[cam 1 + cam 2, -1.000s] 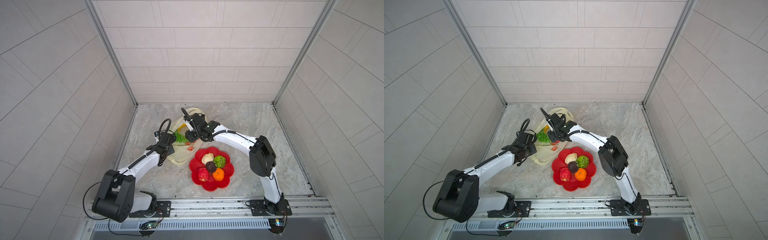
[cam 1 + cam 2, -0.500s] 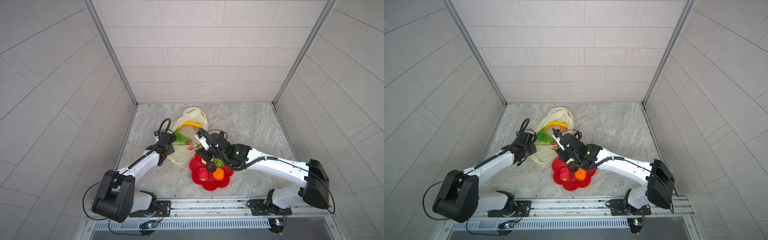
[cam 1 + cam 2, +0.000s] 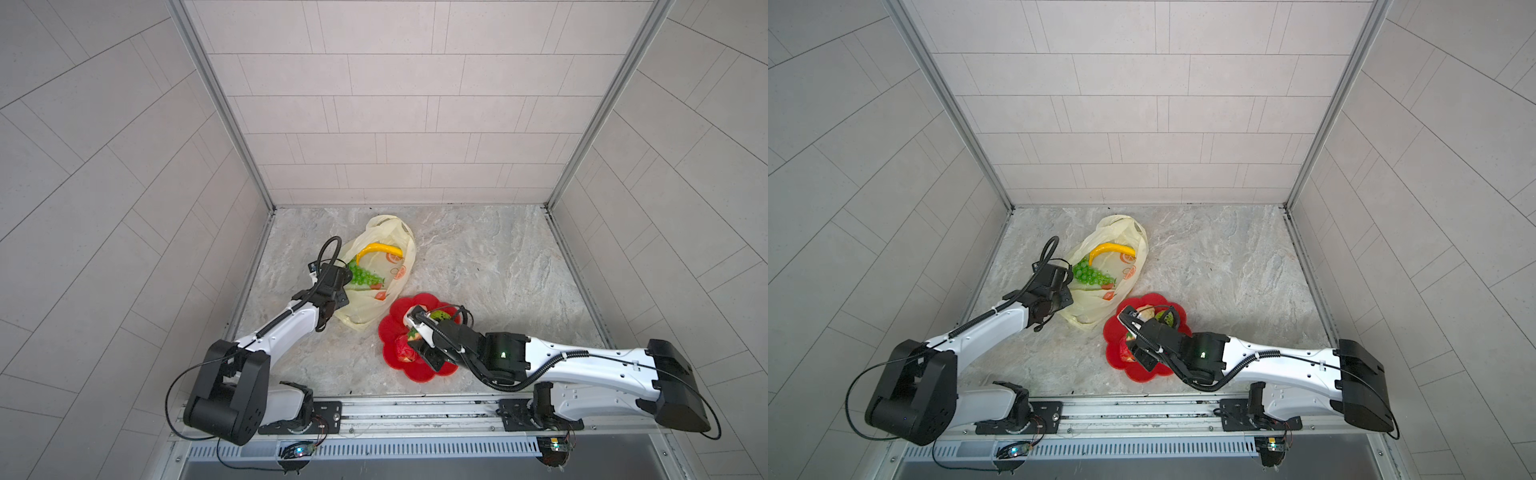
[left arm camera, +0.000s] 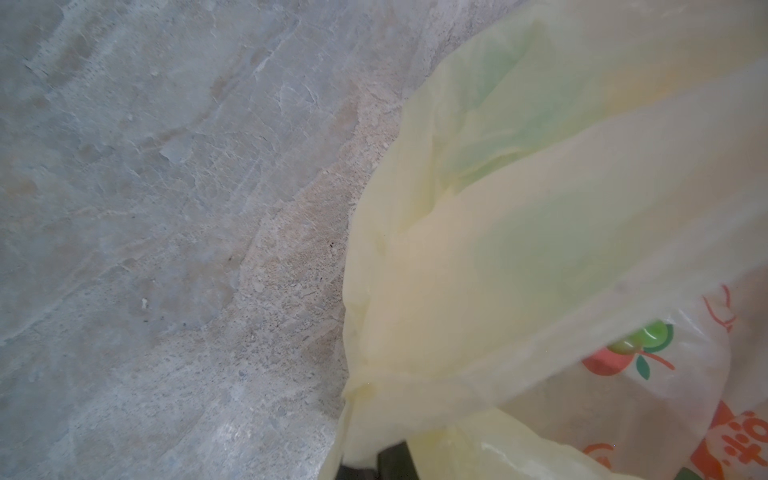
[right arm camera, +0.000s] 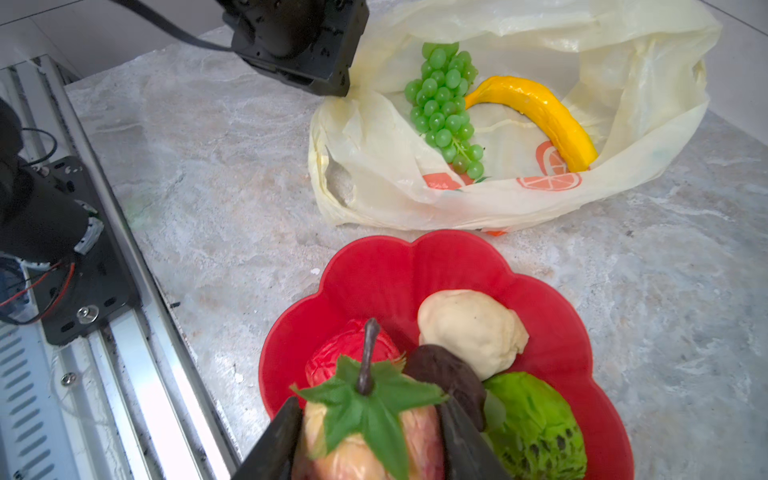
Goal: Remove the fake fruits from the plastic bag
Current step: 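Carry the strawberry with the right gripper to the plate's near edge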
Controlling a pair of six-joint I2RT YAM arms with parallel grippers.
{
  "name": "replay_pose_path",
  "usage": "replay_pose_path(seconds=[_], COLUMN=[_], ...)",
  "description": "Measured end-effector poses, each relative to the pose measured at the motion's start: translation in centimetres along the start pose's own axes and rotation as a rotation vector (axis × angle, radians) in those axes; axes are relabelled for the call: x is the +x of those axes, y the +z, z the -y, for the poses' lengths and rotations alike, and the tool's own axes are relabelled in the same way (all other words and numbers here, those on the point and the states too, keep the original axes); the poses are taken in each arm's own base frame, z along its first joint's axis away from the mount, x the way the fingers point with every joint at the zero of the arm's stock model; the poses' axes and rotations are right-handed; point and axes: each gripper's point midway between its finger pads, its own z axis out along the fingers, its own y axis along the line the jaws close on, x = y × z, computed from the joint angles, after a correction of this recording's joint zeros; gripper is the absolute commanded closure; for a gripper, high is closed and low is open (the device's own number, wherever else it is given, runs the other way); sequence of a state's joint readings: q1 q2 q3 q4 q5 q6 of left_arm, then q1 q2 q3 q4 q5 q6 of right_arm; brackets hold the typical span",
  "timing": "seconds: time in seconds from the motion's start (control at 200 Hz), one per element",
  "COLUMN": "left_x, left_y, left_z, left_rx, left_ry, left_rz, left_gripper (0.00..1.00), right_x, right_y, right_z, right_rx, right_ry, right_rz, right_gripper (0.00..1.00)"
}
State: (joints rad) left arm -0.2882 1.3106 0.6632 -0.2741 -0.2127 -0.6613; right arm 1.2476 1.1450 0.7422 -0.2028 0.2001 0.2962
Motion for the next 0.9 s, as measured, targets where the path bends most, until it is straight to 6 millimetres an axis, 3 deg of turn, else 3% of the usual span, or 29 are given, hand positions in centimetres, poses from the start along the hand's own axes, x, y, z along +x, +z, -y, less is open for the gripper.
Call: replay_pose_path(seconds=[0.215,0.435,0.901], left_x=[0.0,-0.1,-0.2], left_y=[0.0,0.0,0.0], left_z=[0.0,-0.1,-0.2], left_rx=[-0.002,-0.005,-0.013], left_ry=[0.000,0.000,0.000], left_rz=[0.001,0.004,0.011], left_gripper=[1.00,1.00,1.00], right_x=[2.7,3.1,6.0], right_y=[0.1,0.9,3.4], right_z=[-1.7,-2.6,-1.9], right_rx=[-0.024,-0.033,0.036], right_ry=[-0.049,-0.071,-0.155], right_rz=[-0.014,-0.002,-0.046], right_gripper=[0.50,0.51,0.51])
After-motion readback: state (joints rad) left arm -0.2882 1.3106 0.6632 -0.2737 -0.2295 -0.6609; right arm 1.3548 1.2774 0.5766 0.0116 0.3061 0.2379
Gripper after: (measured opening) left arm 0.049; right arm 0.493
